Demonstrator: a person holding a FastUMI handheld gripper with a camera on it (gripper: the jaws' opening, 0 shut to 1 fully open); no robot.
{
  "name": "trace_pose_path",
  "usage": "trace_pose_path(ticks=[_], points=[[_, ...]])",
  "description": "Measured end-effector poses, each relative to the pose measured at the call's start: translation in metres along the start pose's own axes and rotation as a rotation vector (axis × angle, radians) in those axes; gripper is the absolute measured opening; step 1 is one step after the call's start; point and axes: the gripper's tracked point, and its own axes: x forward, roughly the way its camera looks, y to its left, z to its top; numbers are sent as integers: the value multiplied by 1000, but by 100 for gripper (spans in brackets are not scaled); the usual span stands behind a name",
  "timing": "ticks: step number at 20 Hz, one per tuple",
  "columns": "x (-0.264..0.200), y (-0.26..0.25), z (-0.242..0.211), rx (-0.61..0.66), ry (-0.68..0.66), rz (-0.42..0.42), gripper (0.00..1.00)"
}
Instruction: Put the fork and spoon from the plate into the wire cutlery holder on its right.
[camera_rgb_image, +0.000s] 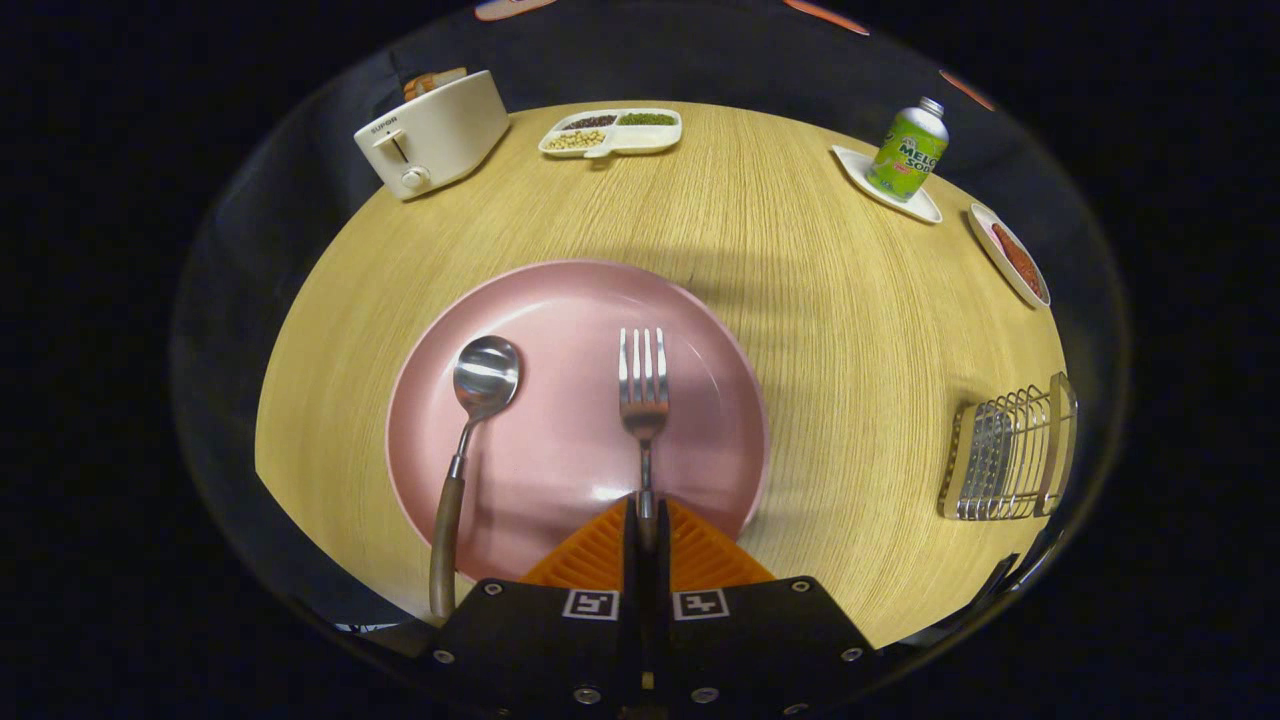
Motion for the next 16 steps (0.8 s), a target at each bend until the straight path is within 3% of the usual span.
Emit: trace_pose_path(ticks=[7,16], points=[[-39,-29,32,70,-152,7,5],[-116,-142,53,193,-294,-148,5]])
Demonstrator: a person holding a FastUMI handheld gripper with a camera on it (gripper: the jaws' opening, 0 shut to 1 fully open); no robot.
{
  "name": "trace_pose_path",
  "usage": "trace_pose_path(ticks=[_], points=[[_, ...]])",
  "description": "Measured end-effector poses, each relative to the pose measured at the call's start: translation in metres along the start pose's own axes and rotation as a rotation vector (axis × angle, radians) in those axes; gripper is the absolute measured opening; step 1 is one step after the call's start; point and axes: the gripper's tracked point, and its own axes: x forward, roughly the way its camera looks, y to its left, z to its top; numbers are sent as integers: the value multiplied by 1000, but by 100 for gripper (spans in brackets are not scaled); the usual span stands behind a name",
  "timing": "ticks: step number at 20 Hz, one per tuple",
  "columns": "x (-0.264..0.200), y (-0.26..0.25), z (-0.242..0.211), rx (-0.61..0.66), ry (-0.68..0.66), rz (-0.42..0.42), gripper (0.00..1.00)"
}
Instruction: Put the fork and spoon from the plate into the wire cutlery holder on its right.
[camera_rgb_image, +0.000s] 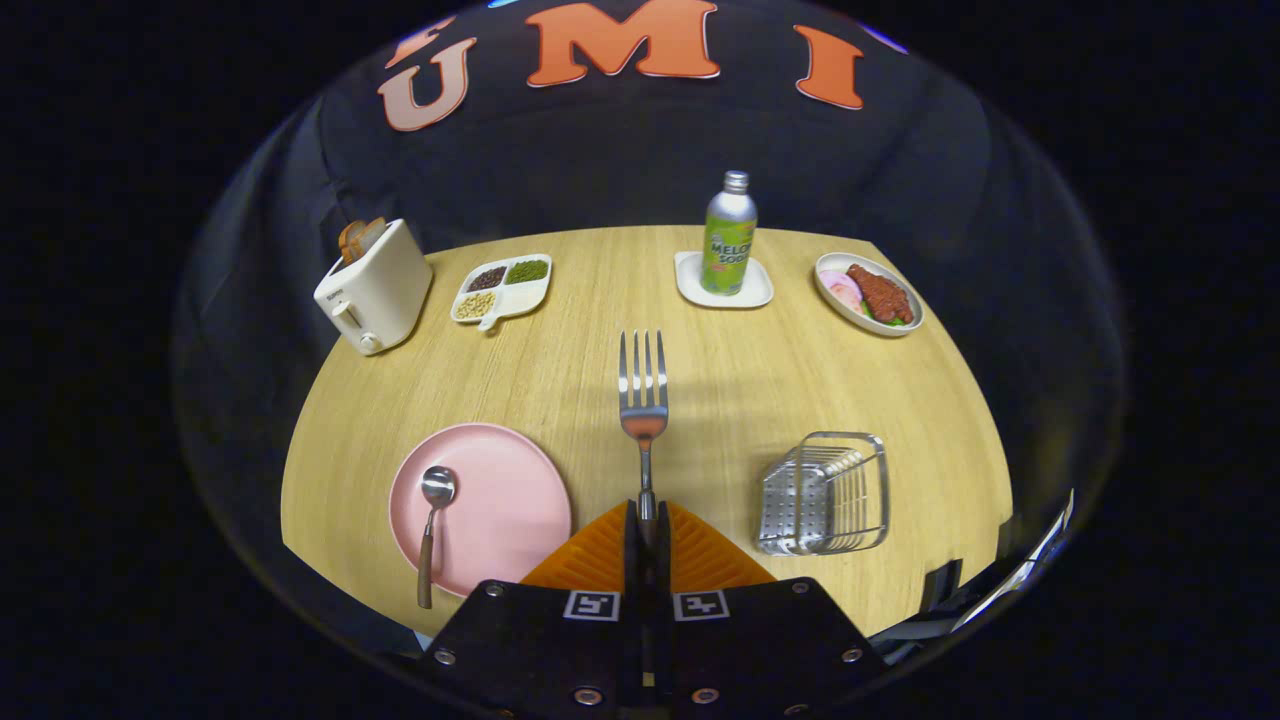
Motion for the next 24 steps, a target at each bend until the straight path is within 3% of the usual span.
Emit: trace_pose_path(ticks=[5,10,24], points=[[-14,-61,6,-1,16,-77,5],[-17,-107,-7,-67,125,-127,5],[-8,-126,-58,-191,452,-56,6]])
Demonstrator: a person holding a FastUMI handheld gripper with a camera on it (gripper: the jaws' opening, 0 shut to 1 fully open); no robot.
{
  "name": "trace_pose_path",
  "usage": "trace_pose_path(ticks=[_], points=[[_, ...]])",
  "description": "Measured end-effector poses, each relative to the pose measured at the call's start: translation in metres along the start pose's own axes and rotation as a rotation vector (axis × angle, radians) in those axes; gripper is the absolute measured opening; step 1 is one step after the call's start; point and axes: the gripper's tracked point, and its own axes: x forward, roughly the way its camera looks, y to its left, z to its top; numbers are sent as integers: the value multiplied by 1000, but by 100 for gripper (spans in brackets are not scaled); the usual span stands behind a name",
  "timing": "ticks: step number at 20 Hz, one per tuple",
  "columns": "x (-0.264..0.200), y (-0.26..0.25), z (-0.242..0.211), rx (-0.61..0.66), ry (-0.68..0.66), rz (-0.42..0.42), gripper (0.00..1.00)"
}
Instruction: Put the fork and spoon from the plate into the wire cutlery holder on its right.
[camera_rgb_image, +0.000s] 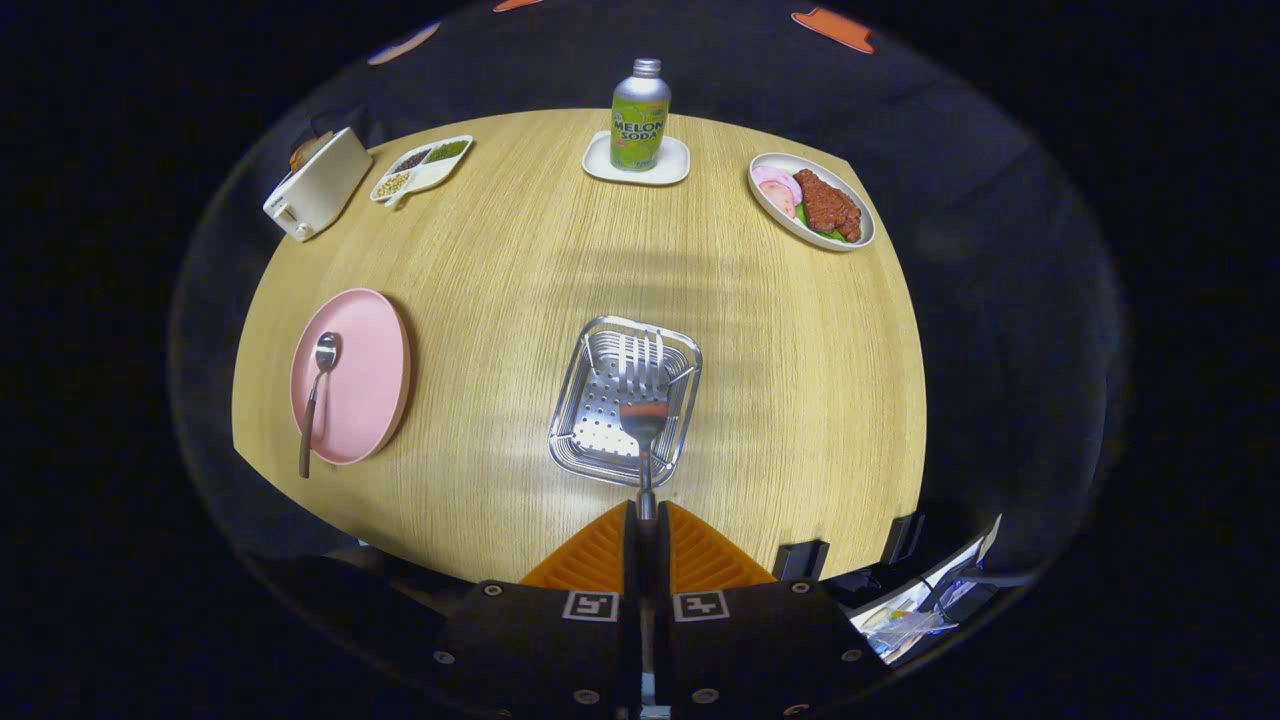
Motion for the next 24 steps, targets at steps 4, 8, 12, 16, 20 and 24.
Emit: trace_pose_path(ticks=[4,8,12,16,20,24], points=[[3,-1,3,22,7,9,8],[6,1,13,82,-26,30,9],[3,1,36,139,-148,36,10],[-25,6,82,192,-411,48,10],[-62,19,119,216,-681,45,19],[-111,25,148,197,-895,-15,51]])
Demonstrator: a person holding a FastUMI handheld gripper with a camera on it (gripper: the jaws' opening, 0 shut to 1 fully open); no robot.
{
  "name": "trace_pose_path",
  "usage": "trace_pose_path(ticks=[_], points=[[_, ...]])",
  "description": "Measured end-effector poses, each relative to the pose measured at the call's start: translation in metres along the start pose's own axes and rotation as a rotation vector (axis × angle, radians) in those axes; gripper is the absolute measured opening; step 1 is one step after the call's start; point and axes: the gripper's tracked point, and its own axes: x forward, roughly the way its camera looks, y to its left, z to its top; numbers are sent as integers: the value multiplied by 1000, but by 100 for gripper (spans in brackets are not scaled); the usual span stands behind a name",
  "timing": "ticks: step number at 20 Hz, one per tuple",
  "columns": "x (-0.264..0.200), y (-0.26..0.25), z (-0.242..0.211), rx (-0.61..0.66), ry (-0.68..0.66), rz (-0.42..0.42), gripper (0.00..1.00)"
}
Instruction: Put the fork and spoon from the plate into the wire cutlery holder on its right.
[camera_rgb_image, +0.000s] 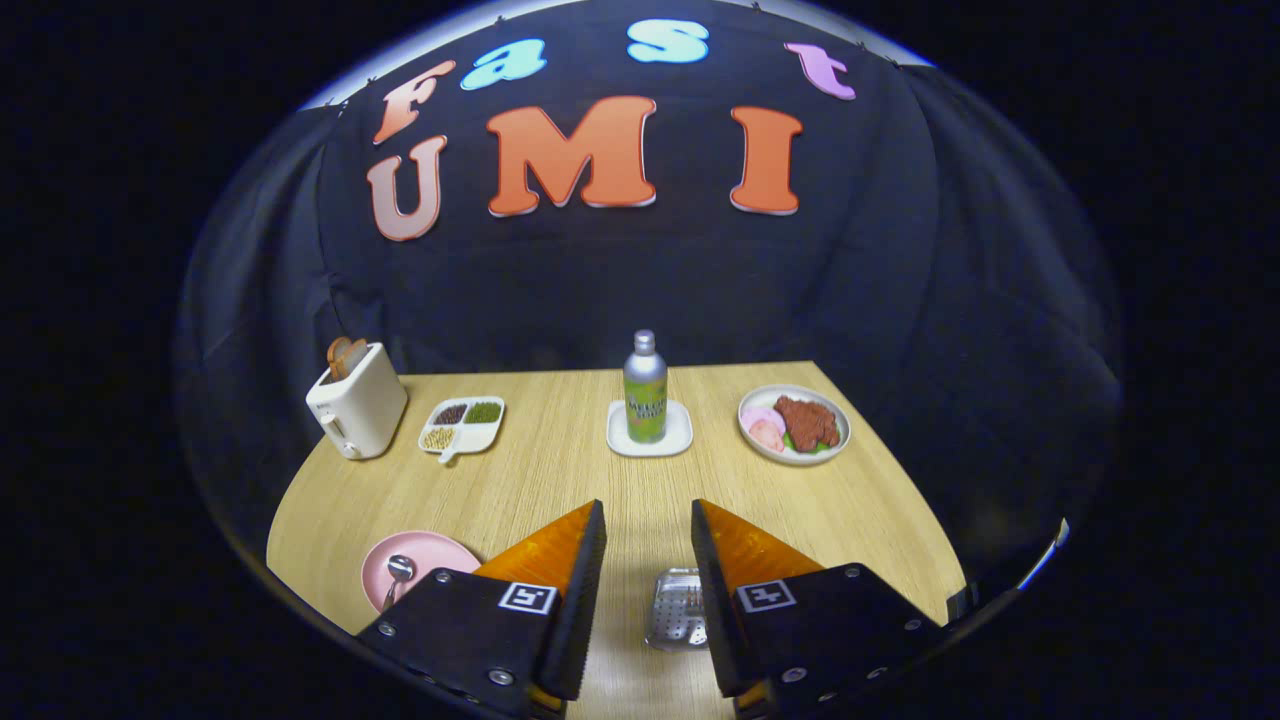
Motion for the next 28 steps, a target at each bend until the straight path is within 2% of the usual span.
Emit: trace_pose_path(ticks=[3,6,8,10,18,21,28], points=[[-9,17,39,-16,-120,3,69],[-23,37,68,-10,-205,41,84],[-26,55,81,-14,-255,76,90],[-26,76,75,-17,-241,105,96],[-31,173,51,-87,-234,217,97],[-27,206,22,-106,-168,258,98],[-15,253,-64,-157,26,291,99]])
